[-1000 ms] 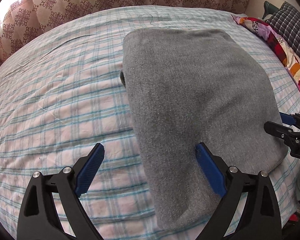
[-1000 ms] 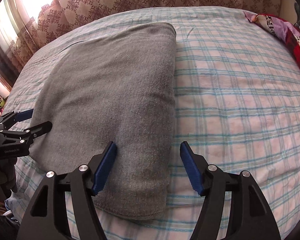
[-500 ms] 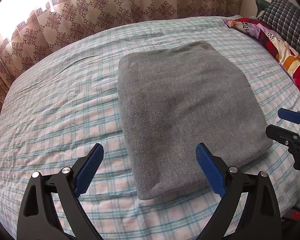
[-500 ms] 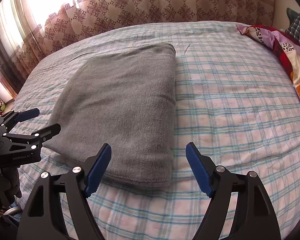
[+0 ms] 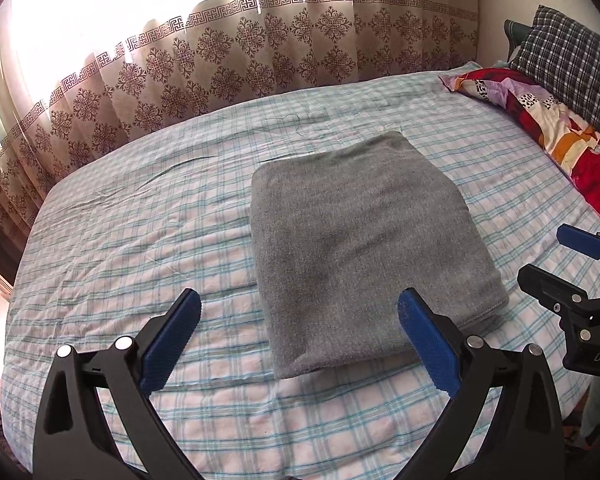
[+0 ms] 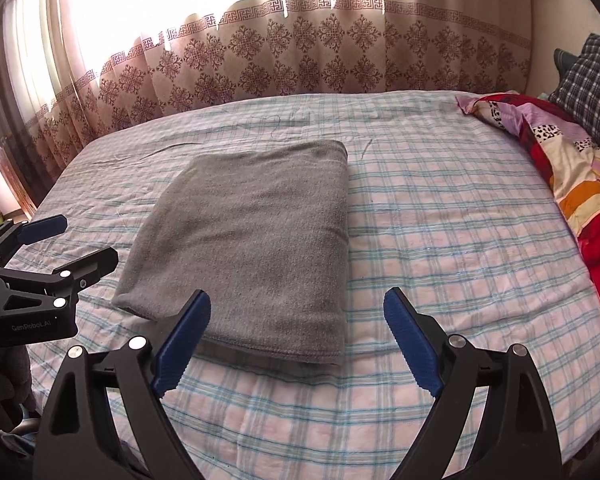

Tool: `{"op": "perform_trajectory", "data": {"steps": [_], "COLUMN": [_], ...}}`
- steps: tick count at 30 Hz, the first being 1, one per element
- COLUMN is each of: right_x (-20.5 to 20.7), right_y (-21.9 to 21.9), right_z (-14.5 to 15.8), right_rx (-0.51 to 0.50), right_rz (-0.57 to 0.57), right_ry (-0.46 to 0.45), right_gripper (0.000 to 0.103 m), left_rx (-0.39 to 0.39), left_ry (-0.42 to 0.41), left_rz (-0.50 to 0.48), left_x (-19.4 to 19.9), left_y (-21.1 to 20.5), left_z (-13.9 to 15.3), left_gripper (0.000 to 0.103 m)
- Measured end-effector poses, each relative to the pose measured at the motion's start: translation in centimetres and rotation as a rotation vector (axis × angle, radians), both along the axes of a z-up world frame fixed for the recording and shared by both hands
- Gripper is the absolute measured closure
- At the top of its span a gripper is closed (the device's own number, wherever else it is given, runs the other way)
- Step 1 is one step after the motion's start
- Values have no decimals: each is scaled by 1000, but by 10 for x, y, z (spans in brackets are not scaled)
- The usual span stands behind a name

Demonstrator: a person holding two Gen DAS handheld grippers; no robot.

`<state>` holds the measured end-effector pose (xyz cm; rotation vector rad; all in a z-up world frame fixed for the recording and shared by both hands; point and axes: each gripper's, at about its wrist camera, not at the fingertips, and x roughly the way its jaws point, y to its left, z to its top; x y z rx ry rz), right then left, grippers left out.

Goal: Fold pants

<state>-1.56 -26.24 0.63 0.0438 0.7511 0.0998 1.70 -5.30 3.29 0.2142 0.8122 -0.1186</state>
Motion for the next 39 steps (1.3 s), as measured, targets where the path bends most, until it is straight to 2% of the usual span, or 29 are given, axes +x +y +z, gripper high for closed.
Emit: {"op": "perform_trajectory", "data": {"steps": [3, 6, 12, 16, 27, 39], "right_x": [-5, -6, -3, -4, -9, -8], "right_y": [0, -1, -1, 6, 17, 18], "right_z": [5, 8, -1, -7, -7, -8], "right_rx": [-51, -57, -70, -100, -126, -123], "right_rz": [-32, -53, -78, -60, -19, -16], "right_ry": [-66, -88, -62, -56, -70, -63], "right_gripper": [9, 5, 5, 5, 5, 5], "left_rx": [22, 9, -32, -33, 45, 36], "left_ry": [-25, -40, -85, -58, -55, -30], "left_rz": [1, 3, 28, 64, 85, 76], "left_x": [-7, -13, -22, -21, -23, -21], "left_y": [-4, -3, 1, 3, -6, -7], "left_z": [2, 5, 12, 11, 4, -1], "left_gripper": [3, 3, 3, 3, 3, 3]}}
